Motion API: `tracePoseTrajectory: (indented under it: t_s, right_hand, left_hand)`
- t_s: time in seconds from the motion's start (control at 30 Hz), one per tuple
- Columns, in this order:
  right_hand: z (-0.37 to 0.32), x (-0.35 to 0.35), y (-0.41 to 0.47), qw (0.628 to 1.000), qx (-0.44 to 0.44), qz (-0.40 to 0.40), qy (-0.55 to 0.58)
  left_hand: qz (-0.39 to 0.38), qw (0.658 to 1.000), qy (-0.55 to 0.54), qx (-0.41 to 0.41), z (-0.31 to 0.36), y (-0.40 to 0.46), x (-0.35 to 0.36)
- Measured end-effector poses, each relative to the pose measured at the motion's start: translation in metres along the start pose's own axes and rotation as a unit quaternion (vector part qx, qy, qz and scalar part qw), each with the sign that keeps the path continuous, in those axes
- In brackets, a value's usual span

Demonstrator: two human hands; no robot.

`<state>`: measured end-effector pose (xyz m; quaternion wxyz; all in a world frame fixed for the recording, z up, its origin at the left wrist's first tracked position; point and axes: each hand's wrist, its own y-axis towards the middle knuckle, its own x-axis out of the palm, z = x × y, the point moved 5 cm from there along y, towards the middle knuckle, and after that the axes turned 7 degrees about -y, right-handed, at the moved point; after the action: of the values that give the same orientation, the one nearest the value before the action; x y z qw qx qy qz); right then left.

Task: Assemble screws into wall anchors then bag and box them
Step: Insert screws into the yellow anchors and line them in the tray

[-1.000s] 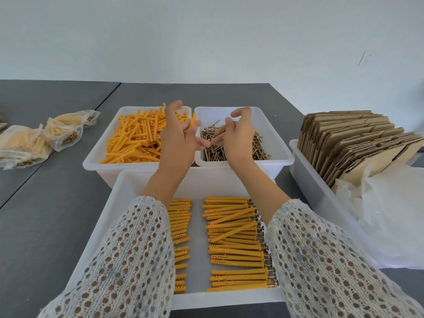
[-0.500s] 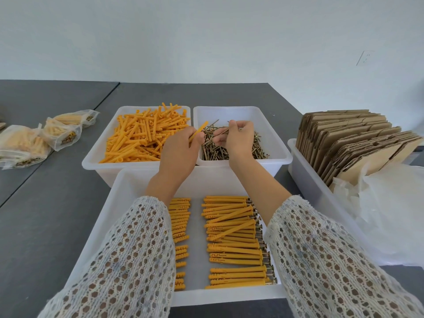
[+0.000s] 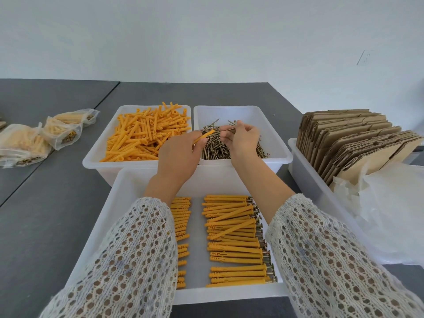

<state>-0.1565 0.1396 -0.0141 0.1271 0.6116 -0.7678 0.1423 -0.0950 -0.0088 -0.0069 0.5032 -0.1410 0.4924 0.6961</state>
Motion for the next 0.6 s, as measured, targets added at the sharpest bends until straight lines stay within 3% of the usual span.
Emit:
tracePoseTrajectory:
  t_s: [0.2, 0.3, 0.47, 0.6]
  right_hand:
    - [-0.002, -0.012, 0.006, 0.998, 0.02, 0.048, 0.045]
    - [-0.001, -0.007, 0.004, 0.999, 0.023, 0.018, 0.03]
    - [-0.002, 0.011, -0.003, 0.993, -0.056, -0.05, -0.092]
    - [-0.001, 0.011, -0.003, 0.993, -0.055, -0.052, -0.095]
  left_hand:
    - [-0.012, 1.0, 0.012, 0.006, 0.001, 0.0, 0.0]
    - [-0.021, 0.999, 0.022, 0.011, 0.003, 0.0, 0.001]
    - [-0.026, 0.999, 0.03, 0.01, 0.003, -0.001, 0.003]
    - [-0.026, 0.999, 0.031, 0.008, 0.001, 0.0, 0.003]
